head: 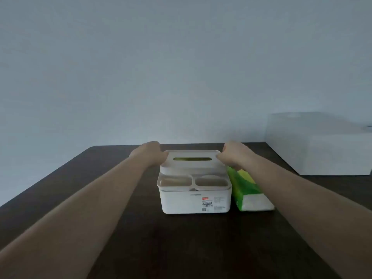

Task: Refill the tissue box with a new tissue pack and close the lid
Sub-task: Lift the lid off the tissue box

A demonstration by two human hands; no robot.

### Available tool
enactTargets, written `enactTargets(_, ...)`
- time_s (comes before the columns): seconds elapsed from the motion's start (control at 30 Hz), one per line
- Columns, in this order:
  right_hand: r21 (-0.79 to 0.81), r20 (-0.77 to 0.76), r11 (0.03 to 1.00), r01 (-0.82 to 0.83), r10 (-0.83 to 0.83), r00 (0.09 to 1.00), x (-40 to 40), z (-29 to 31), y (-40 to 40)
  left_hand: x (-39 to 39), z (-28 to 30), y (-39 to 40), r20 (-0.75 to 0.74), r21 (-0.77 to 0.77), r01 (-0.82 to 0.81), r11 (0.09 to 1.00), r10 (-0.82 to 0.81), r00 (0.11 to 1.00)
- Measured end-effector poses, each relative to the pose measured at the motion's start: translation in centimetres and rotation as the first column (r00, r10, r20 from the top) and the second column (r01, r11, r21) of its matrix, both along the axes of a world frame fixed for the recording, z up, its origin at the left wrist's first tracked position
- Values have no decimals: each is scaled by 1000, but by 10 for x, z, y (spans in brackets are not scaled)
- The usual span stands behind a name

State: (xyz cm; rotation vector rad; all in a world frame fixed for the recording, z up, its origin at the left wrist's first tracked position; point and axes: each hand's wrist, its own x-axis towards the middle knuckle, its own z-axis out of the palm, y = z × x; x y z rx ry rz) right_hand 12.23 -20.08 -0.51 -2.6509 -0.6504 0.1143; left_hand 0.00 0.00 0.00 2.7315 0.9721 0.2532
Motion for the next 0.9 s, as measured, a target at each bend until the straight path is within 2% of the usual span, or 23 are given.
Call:
enactTargets(0.07,-7,-6,1000,27,-27,1000,-5,0,-4,-5,-2,-2,-19,-54,3,999,-4,1000)
enactTargets(0.17,-51,-41,997,52,-54,998,-13,1,-5,-9,-4,-6,-62,-213,-4,977,-9,998)
enactTargets(0.3,-58,-85,995,82,-86,993,-11,0,-4,-7,-8,-3,34,-350,11,937,1,999)
enactTargets(0.4,-26,-134,995,96,-99,986,-11,-1,-2,-6,-10,-3,65,-350,22,936,1,998)
enactTargets(0.6,110,-97,986,126,-116,989,-13,4,-1,-12,-2,-3,115,-220,30,975,-4,993)
enactTargets(0.73,238,-81,961,140,-124,989,-15,15,9,-19,8,7,211,-199,12,980,31,977)
enactTargets(0.9,362,-75,929,77,-53,996,-27,21,32,-34,13,29,322,-181,-54,982,111,940)
